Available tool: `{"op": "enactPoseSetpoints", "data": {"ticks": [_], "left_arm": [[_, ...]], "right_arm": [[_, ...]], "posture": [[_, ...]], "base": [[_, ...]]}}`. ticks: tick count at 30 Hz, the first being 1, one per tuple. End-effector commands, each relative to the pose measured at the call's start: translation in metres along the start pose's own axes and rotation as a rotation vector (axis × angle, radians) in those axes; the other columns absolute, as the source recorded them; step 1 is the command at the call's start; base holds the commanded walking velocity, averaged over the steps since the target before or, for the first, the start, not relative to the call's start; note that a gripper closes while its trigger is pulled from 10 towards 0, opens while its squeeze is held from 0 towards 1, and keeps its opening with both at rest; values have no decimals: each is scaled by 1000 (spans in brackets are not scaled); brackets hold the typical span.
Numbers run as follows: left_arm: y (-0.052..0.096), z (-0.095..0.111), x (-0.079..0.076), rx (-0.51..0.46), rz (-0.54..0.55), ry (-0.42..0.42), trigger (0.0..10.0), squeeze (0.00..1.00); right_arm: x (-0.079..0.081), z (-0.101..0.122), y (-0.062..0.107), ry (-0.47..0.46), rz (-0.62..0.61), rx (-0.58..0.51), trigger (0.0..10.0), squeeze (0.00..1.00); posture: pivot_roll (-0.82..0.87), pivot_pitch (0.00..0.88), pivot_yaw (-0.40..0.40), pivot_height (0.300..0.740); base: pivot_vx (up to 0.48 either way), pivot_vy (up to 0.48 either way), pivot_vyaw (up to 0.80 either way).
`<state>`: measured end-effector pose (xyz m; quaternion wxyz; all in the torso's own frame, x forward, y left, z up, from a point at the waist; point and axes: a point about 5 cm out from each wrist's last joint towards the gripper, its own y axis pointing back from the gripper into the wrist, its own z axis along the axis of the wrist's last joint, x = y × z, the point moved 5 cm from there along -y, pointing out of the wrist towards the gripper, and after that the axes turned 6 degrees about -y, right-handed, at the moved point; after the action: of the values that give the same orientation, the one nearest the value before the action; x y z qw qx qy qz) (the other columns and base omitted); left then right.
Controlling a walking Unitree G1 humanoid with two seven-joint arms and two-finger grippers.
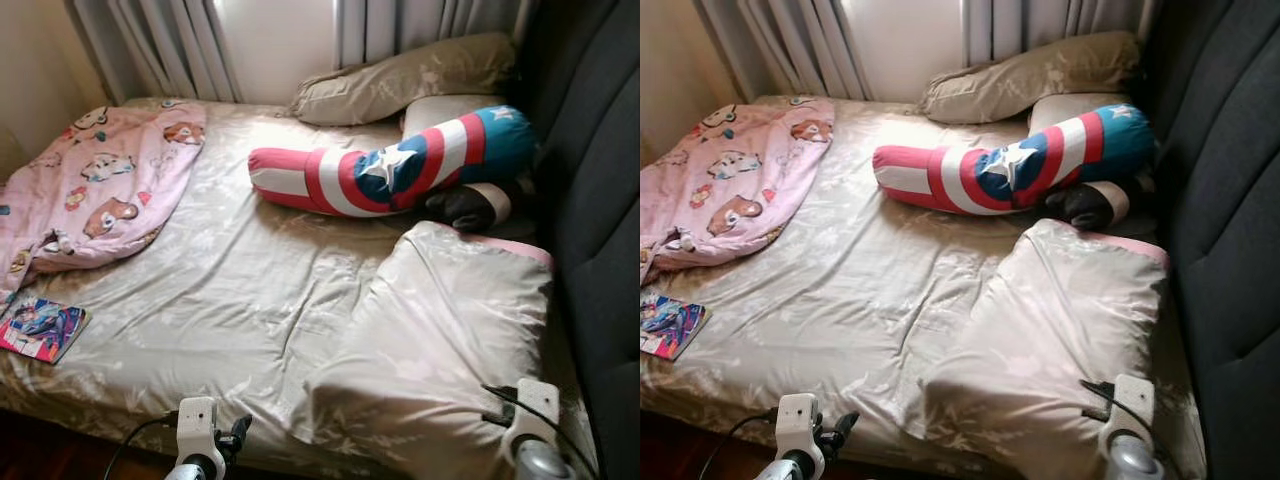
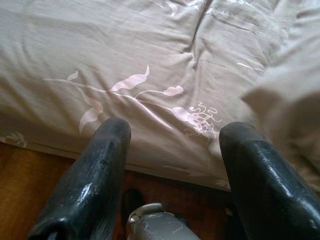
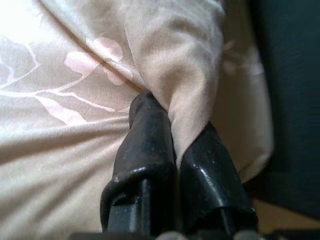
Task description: Clean up the room
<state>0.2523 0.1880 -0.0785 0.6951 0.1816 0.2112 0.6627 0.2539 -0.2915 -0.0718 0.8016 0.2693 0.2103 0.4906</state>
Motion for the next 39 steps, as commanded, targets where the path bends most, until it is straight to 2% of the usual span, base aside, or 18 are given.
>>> {"op": "enactPoseSetpoints", "data": {"ticks": [1,2,3,6,7,9,12,20,23,25,32,36,37,39], "left_arm": [[0,-1,5,5,9,-19,10000,0],[0,-1,5,5,9,-20,10000,0],[0,-1,5,5,9,-20,10000,0],[-1,0,6,3,4,-22,10000,0],[-1,0,6,3,4,-22,10000,0],[0,0,6,5,0,-24,10000,0],[-1,0,7,6,-3,-29,10000,0],[0,0,10,8,-5,-36,10000,0],[0,-3,12,21,-5,-35,10000,0],[1,-4,12,25,-5,-35,10000,0],[4,-10,16,45,0,-30,10000,0],[4,-11,18,50,0,-31,10000,0],[5,-12,18,54,-1,-32,10000,0],[6,-14,19,59,1,-31,10000,0]], "right_arm": [[-28,28,-3,34,-82,-82,0,0],[-43,34,-3,68,-116,-85,0,0],[-43,34,-3,68,-116,-85,0,0],[-71,44,-1,99,-188,-84,0,0],[-71,44,-1,99,-188,-84,0,0],[-86,49,1,132,-230,-85,0,0],[-94,51,2,130,-256,-82,0,0],[-102,49,4,162,-300,-64,0,0],[-104,43,5,150,-319,-44,0,0],[-104,39,5,176,-332,-26,0,0],[-116,36,9,150,-383,-21,0,0],[-112,36,8,188,-370,-21,0,0],[-104,35,6,230,-338,-16,0,0],[-103,35,6,270,-356,-20,0,0]], "posture": [[35,0,-25,690],[33,0,-25,690],[33,0,-25,690],[26,0,-15,690],[26,0,-15,690],[25,0,-10,690],[25,0,-3,690],[32,0,7,690],[37,15,8,690],[40,17,9,690],[52,39,15,690],[50,44,15,690],[47,45,17,690],[48,47,18,690]], "base": [[0,0,0],[0,0,0],[0,0,0],[0,0,0],[0,0,0],[0,0,0],[0,0,0],[0,0,0],[0,0,0],[0,0,0],[0,0,0],[0,0,0],[0,0,0],[0,0,0]]}}
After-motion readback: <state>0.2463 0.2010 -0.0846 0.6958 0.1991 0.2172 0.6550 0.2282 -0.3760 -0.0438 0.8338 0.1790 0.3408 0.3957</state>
